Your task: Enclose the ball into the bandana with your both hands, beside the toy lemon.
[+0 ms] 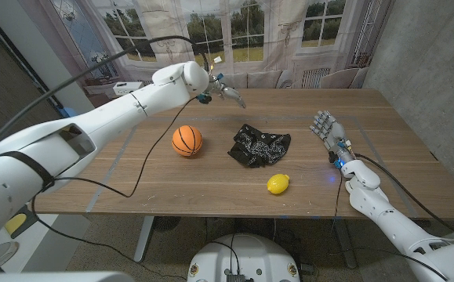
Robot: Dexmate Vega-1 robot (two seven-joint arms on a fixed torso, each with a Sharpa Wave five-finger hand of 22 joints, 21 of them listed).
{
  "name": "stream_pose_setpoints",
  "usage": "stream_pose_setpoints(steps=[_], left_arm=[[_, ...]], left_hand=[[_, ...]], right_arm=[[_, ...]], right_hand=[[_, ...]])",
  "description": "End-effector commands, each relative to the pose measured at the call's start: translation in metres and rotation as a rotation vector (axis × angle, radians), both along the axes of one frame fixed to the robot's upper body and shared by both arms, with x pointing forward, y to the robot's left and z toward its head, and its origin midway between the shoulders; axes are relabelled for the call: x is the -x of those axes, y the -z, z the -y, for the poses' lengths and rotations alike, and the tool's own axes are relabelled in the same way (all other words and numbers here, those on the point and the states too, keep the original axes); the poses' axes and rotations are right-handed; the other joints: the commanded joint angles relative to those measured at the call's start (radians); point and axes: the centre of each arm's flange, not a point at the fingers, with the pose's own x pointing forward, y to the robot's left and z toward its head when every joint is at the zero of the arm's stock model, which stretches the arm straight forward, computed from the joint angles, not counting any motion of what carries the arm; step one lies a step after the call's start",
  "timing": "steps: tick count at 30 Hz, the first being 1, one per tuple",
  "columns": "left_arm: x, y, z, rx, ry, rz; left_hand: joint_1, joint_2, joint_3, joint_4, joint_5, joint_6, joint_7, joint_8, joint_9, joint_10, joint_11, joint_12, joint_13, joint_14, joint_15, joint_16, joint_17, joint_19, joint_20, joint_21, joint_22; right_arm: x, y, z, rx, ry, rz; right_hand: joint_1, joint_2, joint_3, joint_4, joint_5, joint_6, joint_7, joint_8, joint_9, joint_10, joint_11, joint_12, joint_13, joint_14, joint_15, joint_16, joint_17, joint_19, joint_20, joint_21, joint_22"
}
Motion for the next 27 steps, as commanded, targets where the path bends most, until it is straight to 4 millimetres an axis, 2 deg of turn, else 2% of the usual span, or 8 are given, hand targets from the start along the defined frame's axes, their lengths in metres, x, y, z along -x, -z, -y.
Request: stream_pose_setpoints(steps=[1, 5, 21, 27], left_arm=[[0.002, 0.007, 0.025, -0.156, -0.015, 0.005], [0.004, 0.011, 0.034, -0.211, -0.033, 0.024], [-0.004, 0.025, 0.061, -0.354, -0.041, 0.043], [-0.006, 0.026, 0.070, -0.420, -0.053, 0.068]], left_hand=[[0.024, -0.011, -0.009, 0.002, 0.011, 0.022, 0.001, 0.005, 0.000, 0.002, -0.015, -0.005, 0.002, 0.002, 0.001, -0.003, 0.002, 0.009, -0.001, -0.007, -0.001], [0.033, -0.014, -0.012, 0.004, 0.014, 0.015, 0.007, -0.002, 0.000, -0.001, -0.013, -0.007, 0.002, -0.001, 0.001, -0.005, 0.002, 0.010, -0.004, -0.008, -0.001], [0.064, -0.024, -0.025, 0.010, 0.022, 0.025, -0.010, -0.016, 0.001, -0.007, -0.022, -0.016, 0.002, -0.010, -0.008, -0.006, 0.002, 0.018, -0.017, -0.014, -0.001], [0.091, -0.023, -0.027, 0.009, 0.026, 0.027, -0.040, -0.023, 0.001, -0.012, -0.026, -0.021, 0.003, -0.016, -0.011, -0.008, 0.002, 0.026, -0.023, -0.015, -0.001]], right_arm=[[0.003, 0.006, 0.004, -0.014, 0.003, -0.001], [0.004, 0.008, 0.005, -0.018, 0.004, 0.001], [0.005, 0.017, 0.009, -0.037, 0.012, -0.013], [0.003, 0.017, 0.010, -0.041, 0.009, -0.016]], right_hand=[[-0.007, 0.000, 0.002, 0.009, -0.004, 0.011, 0.000, 0.003, 0.003, 0.008, 0.001, 0.008, 0.003, 0.008, -0.002, 0.010, 0.004, 0.002, 0.003, 0.006, 0.001], [-0.010, -0.001, 0.000, 0.011, -0.003, 0.011, 0.000, 0.003, 0.003, 0.008, 0.001, 0.008, 0.003, 0.009, -0.002, 0.010, 0.005, 0.002, 0.003, 0.006, 0.001], [-0.014, -0.002, 0.000, 0.014, -0.002, 0.013, 0.000, 0.001, 0.003, 0.010, 0.000, 0.007, 0.003, 0.014, 0.000, 0.010, 0.004, 0.004, 0.003, 0.006, 0.001], [-0.015, -0.002, 0.000, 0.014, -0.002, 0.013, 0.000, 0.001, 0.003, 0.012, 0.000, 0.007, 0.003, 0.017, 0.000, 0.010, 0.003, 0.005, 0.005, 0.006, 0.001]])
